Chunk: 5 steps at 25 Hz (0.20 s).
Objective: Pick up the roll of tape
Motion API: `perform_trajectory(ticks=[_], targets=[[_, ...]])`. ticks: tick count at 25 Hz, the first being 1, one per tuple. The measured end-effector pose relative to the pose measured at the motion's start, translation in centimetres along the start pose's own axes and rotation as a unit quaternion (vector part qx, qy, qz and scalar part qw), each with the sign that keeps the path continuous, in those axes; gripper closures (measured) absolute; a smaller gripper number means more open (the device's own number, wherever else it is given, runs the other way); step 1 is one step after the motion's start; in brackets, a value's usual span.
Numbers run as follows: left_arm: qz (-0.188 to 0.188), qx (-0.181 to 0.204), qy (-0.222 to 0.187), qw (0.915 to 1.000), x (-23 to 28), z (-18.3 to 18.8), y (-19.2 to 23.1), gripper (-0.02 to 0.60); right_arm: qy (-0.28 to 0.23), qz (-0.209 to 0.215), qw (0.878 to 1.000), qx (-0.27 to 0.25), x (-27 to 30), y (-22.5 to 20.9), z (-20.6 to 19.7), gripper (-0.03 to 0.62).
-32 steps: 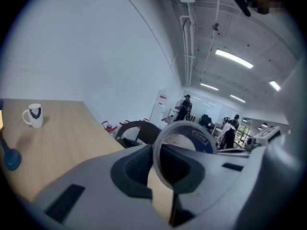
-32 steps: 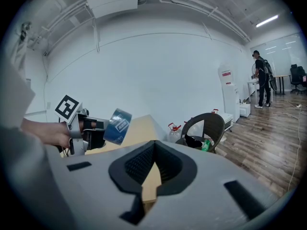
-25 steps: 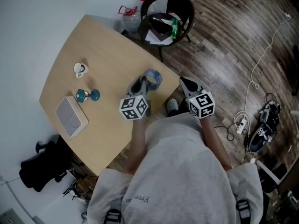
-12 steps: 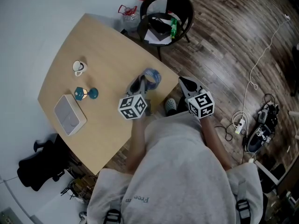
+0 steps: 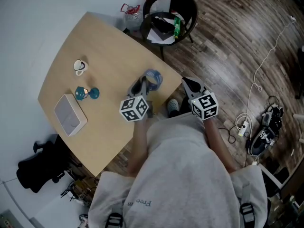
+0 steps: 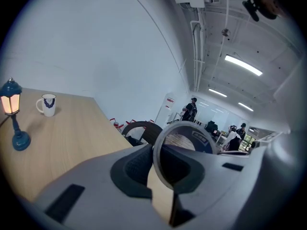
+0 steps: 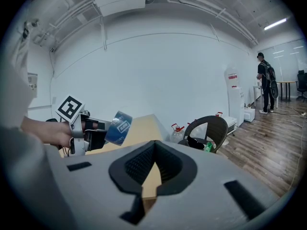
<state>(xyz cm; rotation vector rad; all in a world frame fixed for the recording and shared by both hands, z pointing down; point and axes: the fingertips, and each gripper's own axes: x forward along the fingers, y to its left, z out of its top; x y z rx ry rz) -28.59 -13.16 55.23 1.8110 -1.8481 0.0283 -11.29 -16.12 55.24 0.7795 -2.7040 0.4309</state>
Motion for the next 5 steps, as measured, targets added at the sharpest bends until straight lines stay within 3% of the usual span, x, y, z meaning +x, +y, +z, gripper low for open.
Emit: perform_trajectory(ticks=[5], targets=[[0.001,0.0,-0.001,1.0,0.31,0.3,-0.18,0.54,0.0,-0.003,1.0,0.002,-0.08,-0.53,0.12,0.595]])
